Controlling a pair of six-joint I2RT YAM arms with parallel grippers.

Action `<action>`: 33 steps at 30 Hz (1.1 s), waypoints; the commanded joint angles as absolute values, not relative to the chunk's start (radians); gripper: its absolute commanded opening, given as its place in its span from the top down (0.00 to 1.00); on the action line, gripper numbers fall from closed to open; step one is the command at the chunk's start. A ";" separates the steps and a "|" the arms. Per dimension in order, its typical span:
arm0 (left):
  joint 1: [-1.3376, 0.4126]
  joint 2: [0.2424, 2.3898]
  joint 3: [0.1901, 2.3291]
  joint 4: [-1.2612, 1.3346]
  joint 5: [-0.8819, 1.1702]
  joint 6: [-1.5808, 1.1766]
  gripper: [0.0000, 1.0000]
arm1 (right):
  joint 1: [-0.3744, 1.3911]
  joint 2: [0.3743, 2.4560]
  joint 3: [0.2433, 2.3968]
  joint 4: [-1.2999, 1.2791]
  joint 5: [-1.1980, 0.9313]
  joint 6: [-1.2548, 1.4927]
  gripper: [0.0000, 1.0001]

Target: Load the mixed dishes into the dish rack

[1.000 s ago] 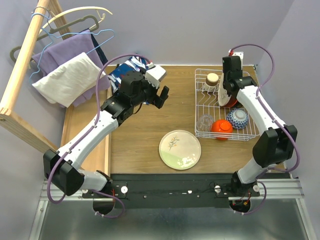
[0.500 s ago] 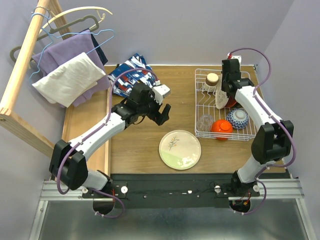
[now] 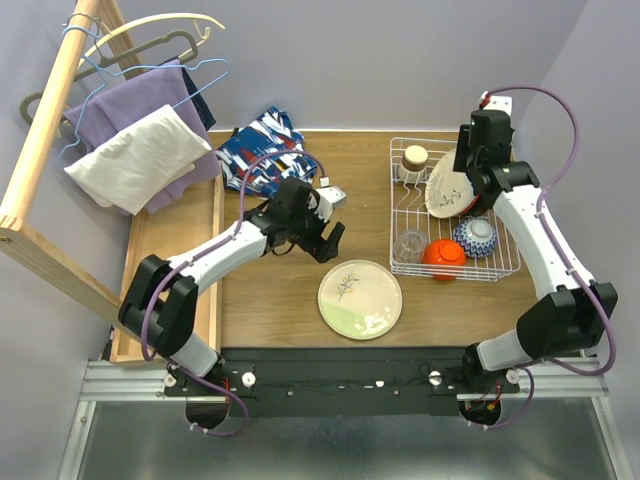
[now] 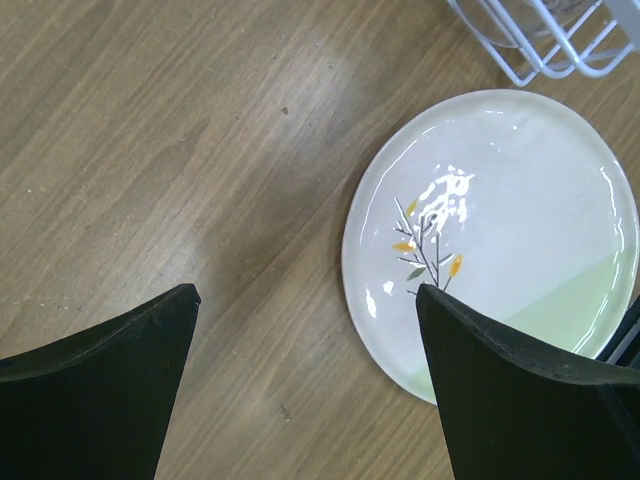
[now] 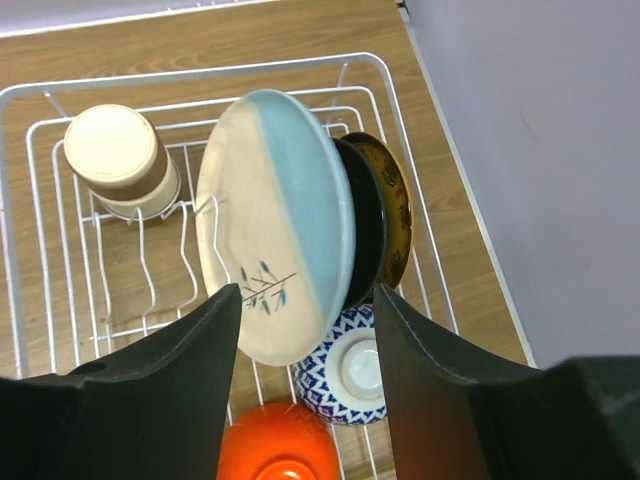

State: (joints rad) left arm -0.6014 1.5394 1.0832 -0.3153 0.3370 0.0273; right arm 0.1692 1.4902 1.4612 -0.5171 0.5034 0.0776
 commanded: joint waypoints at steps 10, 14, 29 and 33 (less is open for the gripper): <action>-0.600 1.660 1.060 -0.293 0.374 0.037 0.01 | 0.167 1.304 1.316 -0.810 -0.462 -0.175 0.12; -0.600 1.706 1.077 -0.321 0.408 0.055 0.01 | 0.167 1.293 1.292 -0.845 -0.488 -0.178 0.11; -0.601 1.888 1.187 -0.442 0.594 0.107 0.40 | 0.167 1.290 1.233 -0.896 -0.546 -0.317 0.11; -0.603 1.939 1.230 -0.480 0.600 0.133 0.72 | 0.169 1.308 1.242 -0.888 -0.555 -0.347 0.11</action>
State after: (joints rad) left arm -0.6018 1.8847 1.1904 -0.4011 0.5426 0.0929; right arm 0.1688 1.3010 1.2415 -0.8772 -0.5186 -0.2943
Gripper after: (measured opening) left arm 0.410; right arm 0.886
